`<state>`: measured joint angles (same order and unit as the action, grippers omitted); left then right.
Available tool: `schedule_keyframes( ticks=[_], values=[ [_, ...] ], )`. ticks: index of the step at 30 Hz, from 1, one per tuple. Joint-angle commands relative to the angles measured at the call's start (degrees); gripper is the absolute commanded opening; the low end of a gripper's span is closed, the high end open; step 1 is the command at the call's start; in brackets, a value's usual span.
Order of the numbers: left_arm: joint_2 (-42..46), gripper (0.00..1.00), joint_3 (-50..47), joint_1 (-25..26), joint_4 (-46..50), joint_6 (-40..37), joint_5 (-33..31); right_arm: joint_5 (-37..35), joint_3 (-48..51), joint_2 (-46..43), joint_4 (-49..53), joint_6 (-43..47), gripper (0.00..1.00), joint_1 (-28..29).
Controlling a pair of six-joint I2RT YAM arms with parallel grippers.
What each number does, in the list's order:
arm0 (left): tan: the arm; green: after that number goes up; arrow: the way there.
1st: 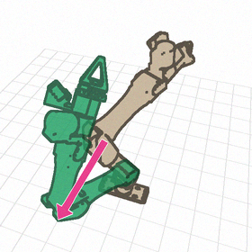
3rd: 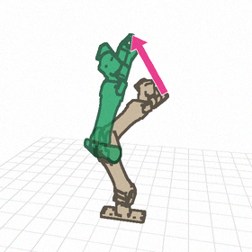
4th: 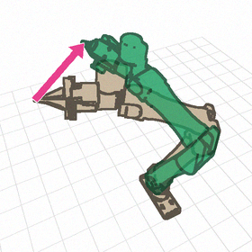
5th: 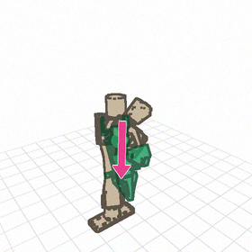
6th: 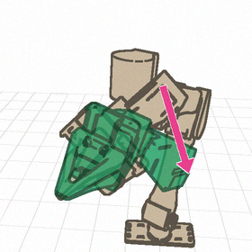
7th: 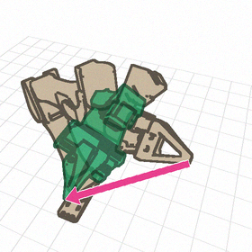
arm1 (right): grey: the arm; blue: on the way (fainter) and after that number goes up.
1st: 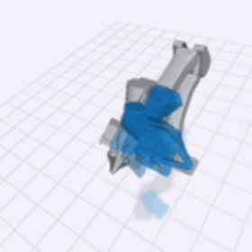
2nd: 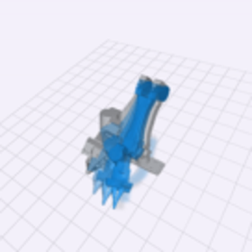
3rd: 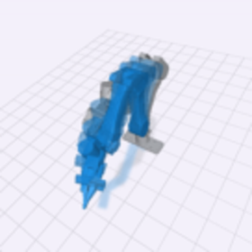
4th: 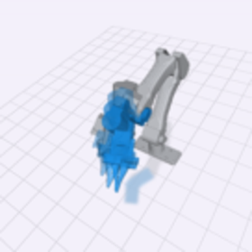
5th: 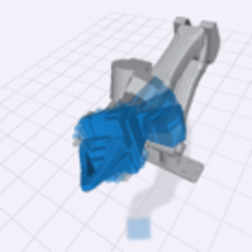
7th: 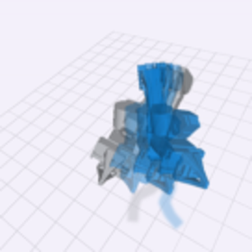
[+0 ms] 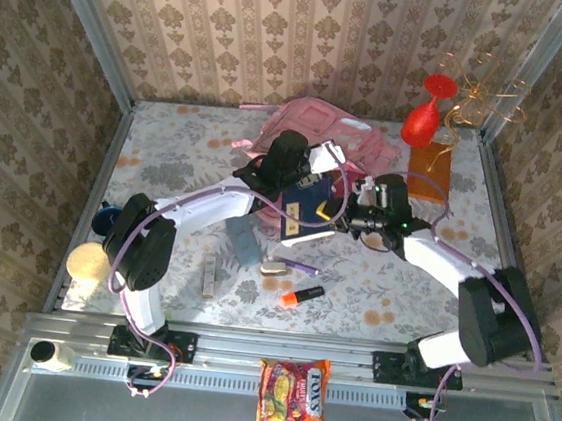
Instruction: Pack books, pencil case, and school supplies into a backpack
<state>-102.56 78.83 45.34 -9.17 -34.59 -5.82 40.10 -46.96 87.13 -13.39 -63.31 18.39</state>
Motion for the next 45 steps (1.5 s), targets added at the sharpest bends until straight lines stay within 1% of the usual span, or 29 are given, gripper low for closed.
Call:
schedule_keyframes(
  ticks=[1,5,8,10,13,16,20,25,29,32,35,38,40,42,45],
  values=[
    [0.8,0.0,3.5,-0.1,-4.5,3.4,0.6,-1.3,-5.4,5.4,-11.4,-3.2,0.0,0.3],
    [0.9,0.0,3.9,-0.2,-4.1,4.6,0.2,-4.6,-8.4,11.5,-16.0,-5.4,0.0,0.2],
    [0.9,0.0,4.8,-0.2,-2.9,5.8,-0.3,-11.9,-9.7,14.8,-14.1,-4.2,0.0,0.7],
    [0.9,0.0,4.6,-0.2,-3.0,6.4,-0.1,-18.5,-10.4,16.8,-11.6,-2.4,0.0,1.3],
    [1.0,0.0,4.5,-0.2,-2.5,7.5,0.3,-26.0,-10.3,19.2,-11.6,-1.8,0.0,1.8],
    [1.3,0.0,4.0,-0.1,-2.4,8.3,0.8,-31.4,-10.3,20.9,-12.4,-2.7,0.0,2.0],
    [1.8,0.0,2.9,-0.1,-2.6,8.9,1.4,-36.9,-11.3,22.9,-16.0,-6.2,0.0,2.4],
    [2.4,0.0,2.3,-0.1,-2.1,9.8,1.8,-46.3,-15.4,24.4,-16.1,-6.3,0.0,3.6],
    [3.0,0.0,1.8,0.0,-2.2,10.6,1.8,-52.1,-20.4,28.1,-15.5,-5.9,0.0,4.5],
    [3.2,0.0,1.7,0.2,-2.1,10.6,2.0,-55.0,-23.0,30.1,-14.6,-6.3,0.08,4.9],
    [3.1,0.0,1.8,0.2,-2.0,10.8,1.8,-55.3,-23.2,30.1,-14.0,-4.9,0.22,5.0],
    [2.9,0.0,1.9,0.2,-1.8,10.9,1.3,-52.5,-20.8,28.0,-14.4,-1.1,0.37,5.0],
    [2.5,0.0,2.2,0.1,-1.6,11.3,0.8,-49.2,-18.6,25.7,-14.9,1.9,0.45,4.9],
    [2.2,0.0,2.6,0.1,-1.2,11.8,0.8,-45.9,-16.1,23.5,-15.5,4.1,0.49,4.7],
    [2.0,0.0,2.7,-0.1,-0.8,12.4,1.1,-41.0,-10.3,19.1,-18.2,8.3,0.51,4.7]
  ],
)
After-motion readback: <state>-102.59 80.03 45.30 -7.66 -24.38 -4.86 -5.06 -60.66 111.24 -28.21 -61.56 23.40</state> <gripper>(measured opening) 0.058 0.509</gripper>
